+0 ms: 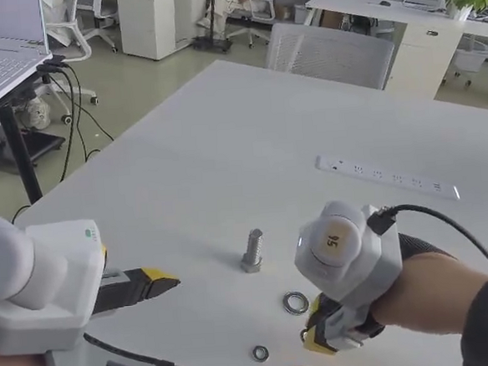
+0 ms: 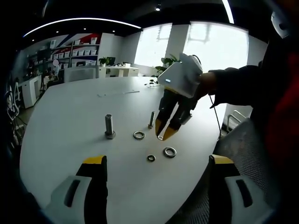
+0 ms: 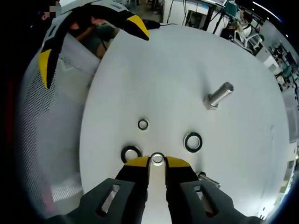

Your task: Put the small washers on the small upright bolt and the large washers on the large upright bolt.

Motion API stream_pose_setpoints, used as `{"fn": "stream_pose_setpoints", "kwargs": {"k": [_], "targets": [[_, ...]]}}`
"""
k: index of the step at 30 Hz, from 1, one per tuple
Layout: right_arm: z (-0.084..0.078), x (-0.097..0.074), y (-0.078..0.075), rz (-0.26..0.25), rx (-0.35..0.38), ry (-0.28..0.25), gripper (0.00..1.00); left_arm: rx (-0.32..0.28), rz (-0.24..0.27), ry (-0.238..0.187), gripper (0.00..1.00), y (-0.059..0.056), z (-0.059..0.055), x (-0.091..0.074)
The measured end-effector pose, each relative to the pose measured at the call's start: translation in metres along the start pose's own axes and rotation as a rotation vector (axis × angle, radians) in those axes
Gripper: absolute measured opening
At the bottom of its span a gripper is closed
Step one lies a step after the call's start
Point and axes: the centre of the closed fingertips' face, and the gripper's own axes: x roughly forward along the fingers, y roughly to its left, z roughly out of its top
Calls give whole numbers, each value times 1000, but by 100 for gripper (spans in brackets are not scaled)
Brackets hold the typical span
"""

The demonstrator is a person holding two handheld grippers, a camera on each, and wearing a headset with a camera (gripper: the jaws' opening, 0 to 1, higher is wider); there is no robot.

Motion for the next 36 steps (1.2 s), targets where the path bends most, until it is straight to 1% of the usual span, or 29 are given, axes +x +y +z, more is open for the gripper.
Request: {"fn": "stream_pose_setpoints", "kwargs": {"k": [2, 9, 13, 16, 21, 29, 32, 36], "targets": [[-4, -5, 0, -3, 14, -6, 14, 0, 0, 0, 89, 0, 0, 0], [-25, -17, -4, -22, 55, 4, 14, -1, -2, -2, 90, 0, 1, 1], [-36, -24, -8, -35, 92, -1, 14, 2, -1, 2, 90, 0, 2, 1], [-44, -29, -13, -47, 110, 6, 14, 3, -3, 2, 90, -1, 2, 1], [-54, -36, -22, -68, 134, 11, 14, 3, -6, 5, 90, 0, 2, 1], [-56, -47, -33, -86, 142, 12, 14, 3, -8, 7, 90, 0, 2, 2], [-52, -54, -41, -101, 139, 0, 14, 3, -6, 6, 90, 0, 2, 2], [-47, -60, -48, -112, 134, -9, 14, 5, -5, 10, 90, 0, 1, 2]]}}
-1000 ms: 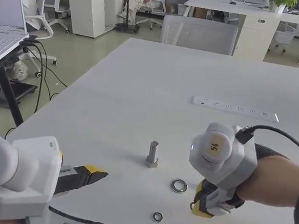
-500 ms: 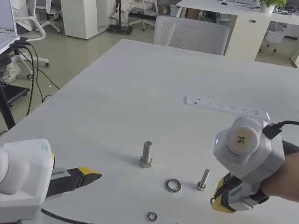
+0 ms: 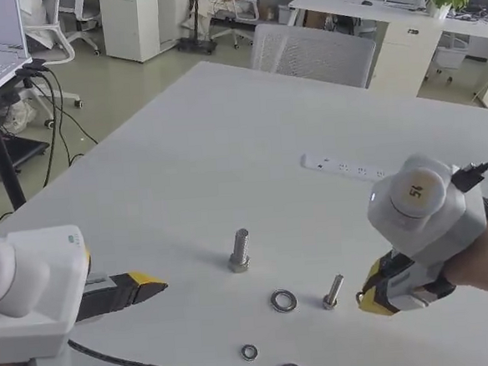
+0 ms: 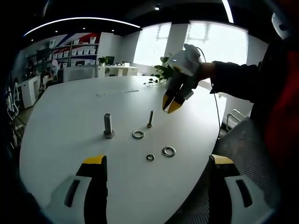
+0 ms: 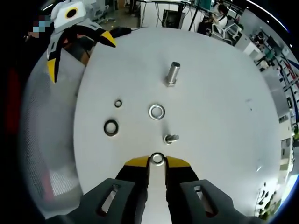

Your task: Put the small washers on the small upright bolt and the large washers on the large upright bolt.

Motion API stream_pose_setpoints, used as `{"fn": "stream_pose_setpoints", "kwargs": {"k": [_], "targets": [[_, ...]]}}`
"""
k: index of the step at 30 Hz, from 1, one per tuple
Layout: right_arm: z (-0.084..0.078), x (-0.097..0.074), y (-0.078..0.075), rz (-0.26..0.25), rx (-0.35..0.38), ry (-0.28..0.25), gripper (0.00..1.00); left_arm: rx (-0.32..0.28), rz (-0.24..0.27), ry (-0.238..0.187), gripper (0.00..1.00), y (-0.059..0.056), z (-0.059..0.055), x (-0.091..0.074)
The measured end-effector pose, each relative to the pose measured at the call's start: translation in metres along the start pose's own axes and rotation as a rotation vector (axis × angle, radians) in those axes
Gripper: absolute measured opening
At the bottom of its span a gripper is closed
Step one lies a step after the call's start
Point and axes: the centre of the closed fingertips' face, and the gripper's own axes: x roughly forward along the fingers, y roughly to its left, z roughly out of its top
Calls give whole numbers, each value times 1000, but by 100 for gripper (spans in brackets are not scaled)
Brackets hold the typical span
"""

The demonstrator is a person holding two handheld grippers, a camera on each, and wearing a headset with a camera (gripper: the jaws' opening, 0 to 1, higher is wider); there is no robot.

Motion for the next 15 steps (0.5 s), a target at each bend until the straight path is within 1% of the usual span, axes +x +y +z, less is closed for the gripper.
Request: {"fn": "stream_pose_setpoints", "kwargs": {"k": [5, 15], "targets": [[7, -2, -7, -12, -19, 2, 14, -3, 0, -2, 90, 0, 0, 0], [24, 2, -19, -9, -63, 13, 14, -5, 1, -1, 90, 0, -1, -1]]}}
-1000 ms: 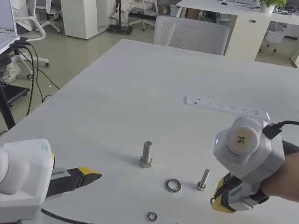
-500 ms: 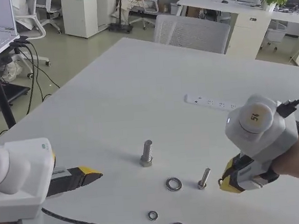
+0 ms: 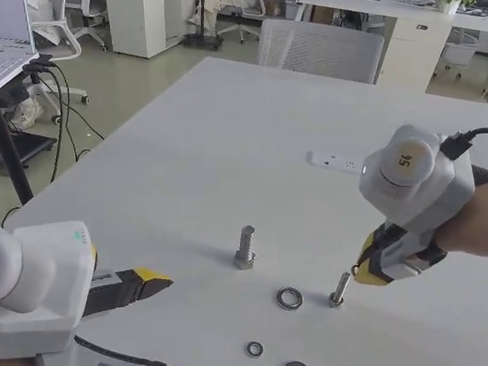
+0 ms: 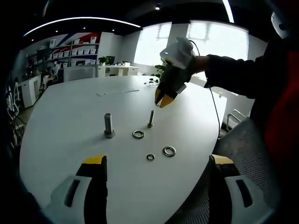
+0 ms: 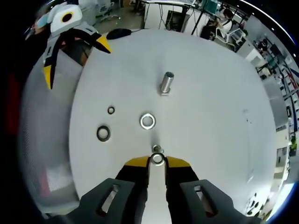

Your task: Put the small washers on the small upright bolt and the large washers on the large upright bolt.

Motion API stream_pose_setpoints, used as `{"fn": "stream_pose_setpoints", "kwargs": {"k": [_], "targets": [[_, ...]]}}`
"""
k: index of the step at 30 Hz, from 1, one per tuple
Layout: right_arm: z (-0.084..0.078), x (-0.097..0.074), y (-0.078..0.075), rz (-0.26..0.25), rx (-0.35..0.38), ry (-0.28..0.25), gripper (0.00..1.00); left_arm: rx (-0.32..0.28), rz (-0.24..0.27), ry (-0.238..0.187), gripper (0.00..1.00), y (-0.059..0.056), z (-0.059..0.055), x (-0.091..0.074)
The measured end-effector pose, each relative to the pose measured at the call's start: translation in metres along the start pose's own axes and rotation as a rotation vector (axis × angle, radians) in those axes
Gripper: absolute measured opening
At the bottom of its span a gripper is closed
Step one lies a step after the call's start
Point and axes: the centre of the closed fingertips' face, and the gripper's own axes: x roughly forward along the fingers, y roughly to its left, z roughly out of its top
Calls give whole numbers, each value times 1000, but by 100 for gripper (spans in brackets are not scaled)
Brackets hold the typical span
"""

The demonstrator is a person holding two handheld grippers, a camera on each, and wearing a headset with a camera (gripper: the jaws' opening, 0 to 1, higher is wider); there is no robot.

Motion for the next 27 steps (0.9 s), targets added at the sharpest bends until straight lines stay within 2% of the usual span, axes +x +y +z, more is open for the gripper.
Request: {"fn": "stream_pose_setpoints", "kwargs": {"k": [9, 13, 22, 27], "targets": [[4, 6, 0, 22, -30, 30, 14, -1, 3, 4, 90, 1, -1, 0], [2, 9, 2, 36, -44, 52, 14, 1, 4, 7, 90, 1, -1, 1], [0, 15, 3, 57, -44, 65, 14, -3, 4, 8, 90, 0, -1, 1], [-3, 17, 1, 55, -52, 80, 14, -4, 2, 10, 89, 0, 0, 1]]}}
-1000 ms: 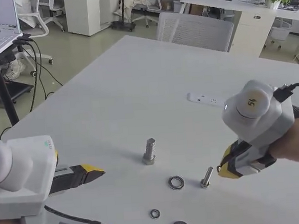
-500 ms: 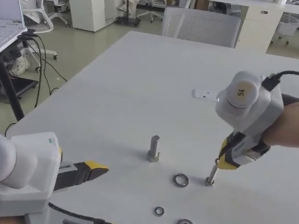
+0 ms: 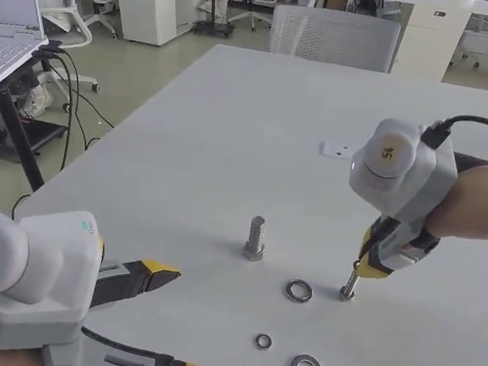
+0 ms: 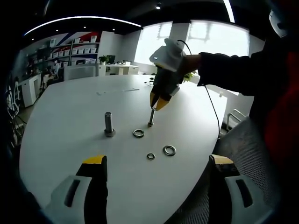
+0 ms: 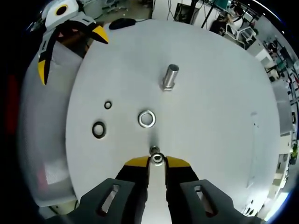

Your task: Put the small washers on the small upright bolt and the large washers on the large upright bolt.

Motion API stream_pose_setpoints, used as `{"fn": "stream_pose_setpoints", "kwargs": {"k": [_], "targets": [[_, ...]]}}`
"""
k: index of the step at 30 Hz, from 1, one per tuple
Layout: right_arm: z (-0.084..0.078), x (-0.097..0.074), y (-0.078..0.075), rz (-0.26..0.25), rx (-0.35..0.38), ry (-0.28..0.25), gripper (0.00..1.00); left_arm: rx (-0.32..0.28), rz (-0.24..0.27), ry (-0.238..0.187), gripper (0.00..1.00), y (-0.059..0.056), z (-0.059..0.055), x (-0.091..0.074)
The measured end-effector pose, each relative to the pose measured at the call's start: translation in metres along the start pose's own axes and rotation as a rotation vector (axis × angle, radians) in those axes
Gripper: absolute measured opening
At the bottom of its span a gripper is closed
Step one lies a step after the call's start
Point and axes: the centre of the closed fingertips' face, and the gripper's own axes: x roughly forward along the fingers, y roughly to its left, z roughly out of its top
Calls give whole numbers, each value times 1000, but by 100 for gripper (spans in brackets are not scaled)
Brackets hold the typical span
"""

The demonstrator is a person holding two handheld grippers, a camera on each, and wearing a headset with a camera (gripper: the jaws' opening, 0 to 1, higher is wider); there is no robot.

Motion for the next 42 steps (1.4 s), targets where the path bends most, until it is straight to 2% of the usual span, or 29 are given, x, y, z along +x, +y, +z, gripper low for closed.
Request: {"fn": "stream_pose_setpoints", "kwargs": {"k": [14, 34, 42], "targets": [[1, 8, 0, 25, -1, 10, 14, -3, -1, 1, 89, 0, 0, -1], [-5, 45, 4, 83, 13, 42, 14, -8, -7, 12, 89, -1, -5, 0], [-6, 49, 2, 87, 10, 50, 14, -9, -6, 15, 89, -1, -5, 0]]}}
